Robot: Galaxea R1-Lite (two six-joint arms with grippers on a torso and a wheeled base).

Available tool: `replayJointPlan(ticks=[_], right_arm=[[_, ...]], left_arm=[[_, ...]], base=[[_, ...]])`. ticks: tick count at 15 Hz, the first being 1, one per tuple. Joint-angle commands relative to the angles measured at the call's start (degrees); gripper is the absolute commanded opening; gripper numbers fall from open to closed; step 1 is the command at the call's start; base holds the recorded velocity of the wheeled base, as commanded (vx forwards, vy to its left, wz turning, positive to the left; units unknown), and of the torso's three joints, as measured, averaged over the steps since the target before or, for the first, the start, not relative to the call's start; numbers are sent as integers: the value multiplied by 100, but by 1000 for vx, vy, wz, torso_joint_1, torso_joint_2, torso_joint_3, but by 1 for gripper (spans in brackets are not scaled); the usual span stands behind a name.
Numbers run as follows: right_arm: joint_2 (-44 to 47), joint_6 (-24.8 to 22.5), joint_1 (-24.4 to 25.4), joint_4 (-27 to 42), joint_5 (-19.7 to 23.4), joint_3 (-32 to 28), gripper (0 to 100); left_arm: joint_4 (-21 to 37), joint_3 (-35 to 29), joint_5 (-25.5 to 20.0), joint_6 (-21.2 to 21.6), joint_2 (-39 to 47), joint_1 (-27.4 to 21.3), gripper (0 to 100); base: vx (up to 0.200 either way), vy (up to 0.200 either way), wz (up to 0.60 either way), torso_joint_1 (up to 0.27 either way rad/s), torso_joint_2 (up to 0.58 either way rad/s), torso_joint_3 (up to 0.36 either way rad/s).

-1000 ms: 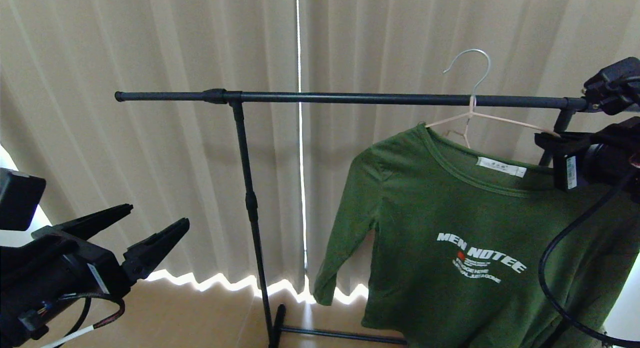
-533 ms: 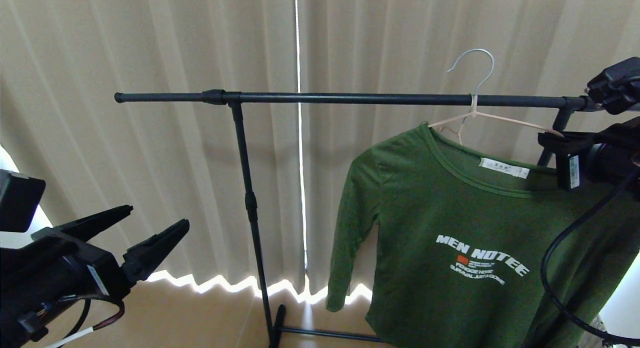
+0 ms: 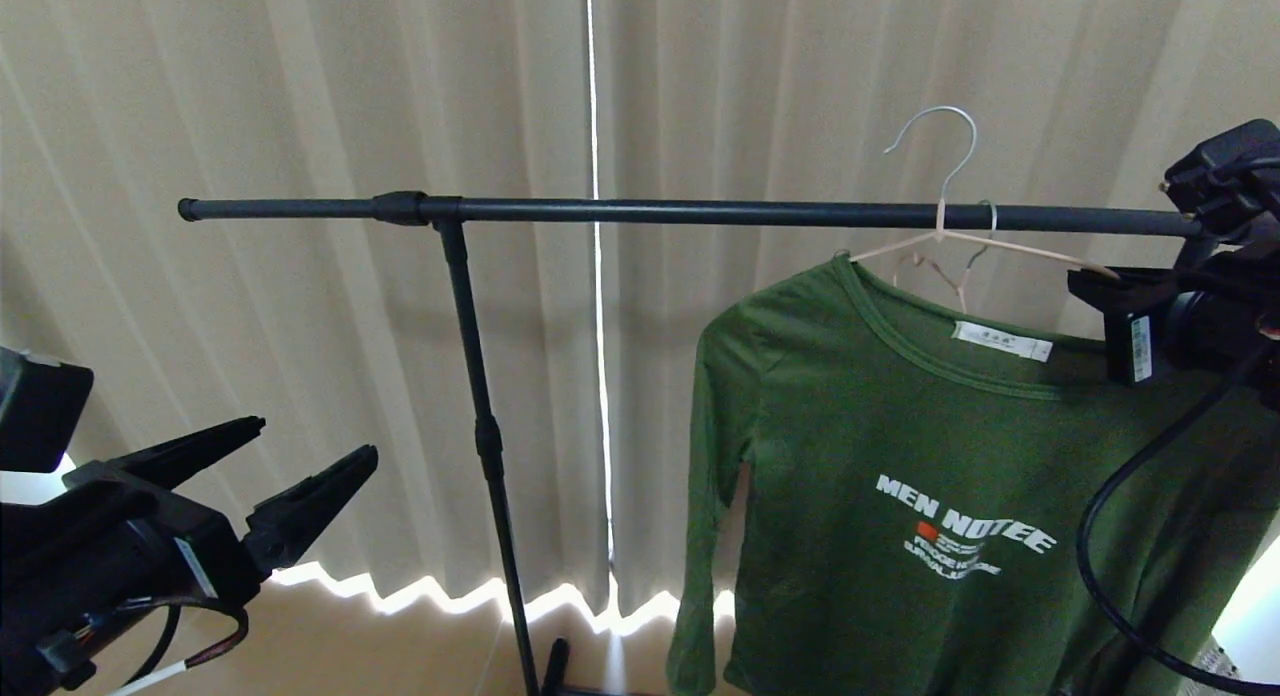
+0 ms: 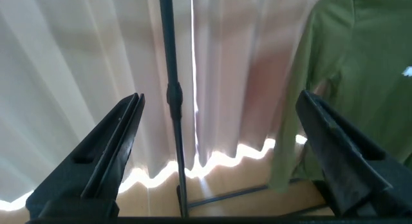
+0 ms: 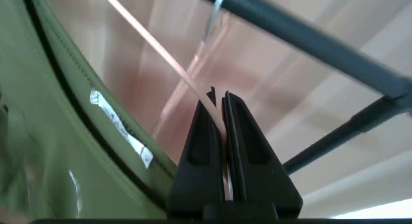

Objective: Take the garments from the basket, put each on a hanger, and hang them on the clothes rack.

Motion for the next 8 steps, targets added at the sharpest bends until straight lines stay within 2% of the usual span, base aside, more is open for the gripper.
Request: replayJointPlan(ticks=[1,6,8], right_arm=[[113,-3,1,3,-4,-34,0],[676,-3,204,12,-83,-483,0],[1133,5,371,12,-391,-781,0]], left_arm=[[-3,1,1,4,-2,-3,100],[-3,10,1,74,-81,-3,100],[-3,1,1,83,-89,15,100]], base=[[0,0,0,0,0,0],[0,0,0,0,0,0],[0,0,0,0,0,0]])
